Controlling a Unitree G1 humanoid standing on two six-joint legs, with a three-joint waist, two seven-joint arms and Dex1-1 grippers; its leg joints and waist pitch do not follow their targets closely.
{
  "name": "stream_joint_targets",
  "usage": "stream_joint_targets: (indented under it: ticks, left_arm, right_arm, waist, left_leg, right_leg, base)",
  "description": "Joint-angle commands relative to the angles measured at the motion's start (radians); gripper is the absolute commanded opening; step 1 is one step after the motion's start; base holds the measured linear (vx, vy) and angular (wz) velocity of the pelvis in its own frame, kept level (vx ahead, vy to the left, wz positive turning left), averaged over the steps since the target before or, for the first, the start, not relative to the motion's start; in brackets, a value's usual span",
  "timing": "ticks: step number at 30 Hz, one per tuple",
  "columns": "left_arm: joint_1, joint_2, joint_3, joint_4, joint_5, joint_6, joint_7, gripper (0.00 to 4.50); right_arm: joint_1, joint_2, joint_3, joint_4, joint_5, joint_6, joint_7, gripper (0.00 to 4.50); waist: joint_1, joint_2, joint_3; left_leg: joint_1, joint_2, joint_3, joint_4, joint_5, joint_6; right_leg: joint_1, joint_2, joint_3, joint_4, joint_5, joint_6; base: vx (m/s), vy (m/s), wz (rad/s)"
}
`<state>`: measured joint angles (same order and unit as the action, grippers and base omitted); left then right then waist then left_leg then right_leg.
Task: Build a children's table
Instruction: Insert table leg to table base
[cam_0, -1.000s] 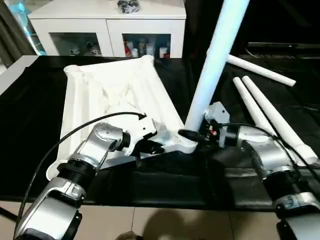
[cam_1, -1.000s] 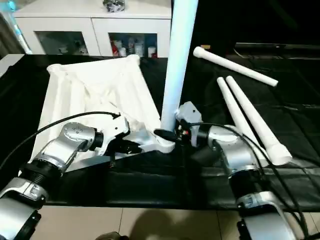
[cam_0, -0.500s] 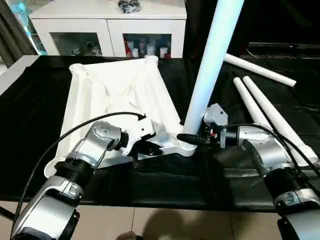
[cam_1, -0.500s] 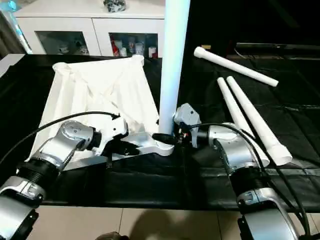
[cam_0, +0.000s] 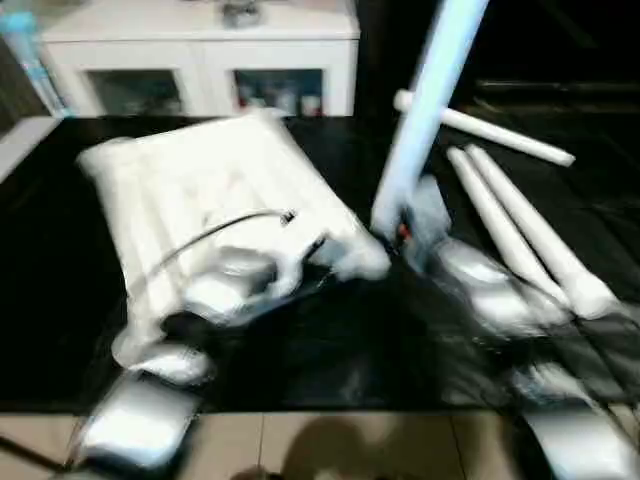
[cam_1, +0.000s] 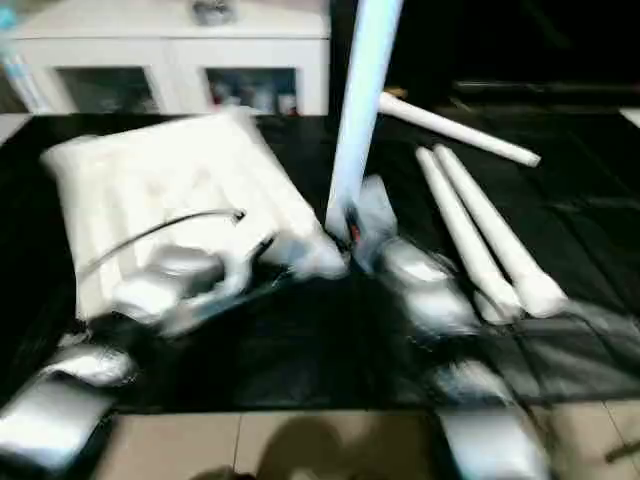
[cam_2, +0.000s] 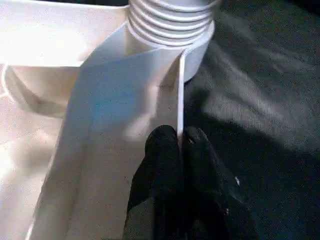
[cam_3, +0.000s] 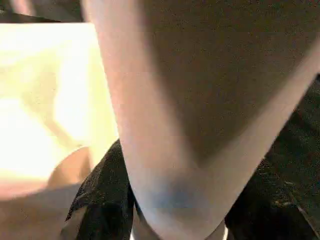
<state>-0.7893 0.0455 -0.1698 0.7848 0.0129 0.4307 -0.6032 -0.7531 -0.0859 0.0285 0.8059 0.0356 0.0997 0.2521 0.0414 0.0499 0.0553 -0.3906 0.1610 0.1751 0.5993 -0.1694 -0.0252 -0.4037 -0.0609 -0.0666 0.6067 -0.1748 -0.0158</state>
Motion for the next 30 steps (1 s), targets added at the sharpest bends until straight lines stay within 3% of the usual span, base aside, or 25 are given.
stream_joint_targets:
  ticks: [1, 2, 3, 7, 12, 16, 22, 27, 30]
  left_arm:
    - [-0.089, -0.051, 0.054, -0.061, -0.043, -0.042, 0.086, 0.00]
    - [-0.090, -0.063, 0.052, -0.066, -0.037, -0.035, 0.095, 0.00]
    - [-0.089, -0.070, 0.051, -0.071, -0.033, -0.029, 0.099, 0.00]
    - [-0.088, -0.070, 0.050, -0.073, -0.023, -0.023, 0.108, 0.00]
    - [-0.090, -0.056, 0.048, -0.070, -0.024, -0.017, 0.112, 0.00]
    - [-0.072, -0.019, 0.010, -0.082, 0.004, -0.060, 0.057, 0.00]
    - [0.011, 0.103, -0.058, -0.142, 0.007, -0.141, -0.175, 0.00]
    - [0.042, 0.199, -0.091, -0.145, 0.004, -0.214, -0.338, 0.00]
    - [0.049, 0.236, -0.095, -0.139, -0.013, -0.262, -0.427, 0.00]
  right_arm:
    - [-0.009, 0.112, 0.012, 0.124, 0.033, 0.080, -0.040, 1.93]
    - [-0.024, 0.129, -0.008, 0.141, 0.045, 0.094, -0.061, 1.93]
    - [-0.032, 0.137, -0.016, 0.152, 0.048, 0.100, -0.072, 1.93]
    - [-0.053, 0.146, -0.035, 0.184, 0.046, 0.116, -0.068, 1.93]
    - [-0.070, 0.139, -0.048, 0.209, 0.038, 0.110, -0.042, 1.93]
    - [-0.063, 0.120, -0.032, 0.181, 0.038, 0.107, 0.069, 1.93]
    - [0.021, -0.002, 0.094, 0.057, 0.005, 0.099, 0.408, 1.93]
    - [0.104, -0.124, 0.179, -0.046, -0.004, 0.029, 0.680, 1.93]
    - [0.132, -0.163, 0.186, -0.095, 0.017, 0.034, 0.780, 1.93]
  waist:
    - [0.009, -0.013, -0.071]
    - [0.005, -0.019, -0.076]
    - [0.010, -0.013, -0.078]
    - [0.012, -0.009, -0.080]
    - [0.011, -0.007, -0.072]
    - [0.010, -0.010, -0.075]
    - [0.017, -0.010, -0.072]
    - [0.031, -0.006, -0.064]
    - [0.043, -0.006, -0.066]
  left_leg:
    - [0.013, 0.057, -0.029, -0.071, -0.267, 0.029]
    - [0.006, 0.056, -0.028, -0.069, -0.202, 0.051]
    - [0.009, 0.055, -0.025, -0.064, -0.158, 0.073]
    - [0.008, 0.060, -0.024, -0.062, -0.104, 0.121]
    - [0.015, 0.064, -0.024, -0.068, -0.178, 0.092]
    - [0.013, 0.064, -0.024, -0.068, -0.167, 0.094]
    - [0.011, 0.069, -0.023, -0.066, -0.159, 0.120]
    - [0.026, 0.076, -0.024, -0.077, -0.273, 0.059]
    - [0.026, 0.077, -0.025, -0.078, -0.265, 0.052]
  right_leg:
    - [0.048, -0.097, 0.052, -0.094, -0.289, -0.202]
    - [0.055, -0.097, 0.052, -0.083, -0.210, -0.223]
    - [0.053, -0.095, 0.049, -0.080, -0.151, -0.241]
    - [0.059, -0.094, 0.044, -0.071, -0.051, -0.265]
    - [0.058, -0.096, 0.044, -0.083, -0.160, -0.257]
    - [0.062, -0.096, 0.045, -0.078, -0.132, -0.256]
    - [0.063, -0.096, 0.043, -0.074, -0.107, -0.263]
    - [0.053, -0.097, 0.047, -0.089, -0.287, -0.225]
    - [0.053, -0.097, 0.051, -0.087, -0.273, -0.221]
  base:
    - [0.057, -0.011, 0.01]
    - [0.053, -0.018, 0.01]
    - [0.053, -0.018, 0.01]
    - [0.000, 0.000, 0.00]
    - [0.000, 0.000, 0.00]
    - [0.000, 0.000, 0.00]
    - [0.000, 0.000, 0.00]
    - [0.000, 0.000, 0.00]
    - [0.000, 0.000, 0.00]
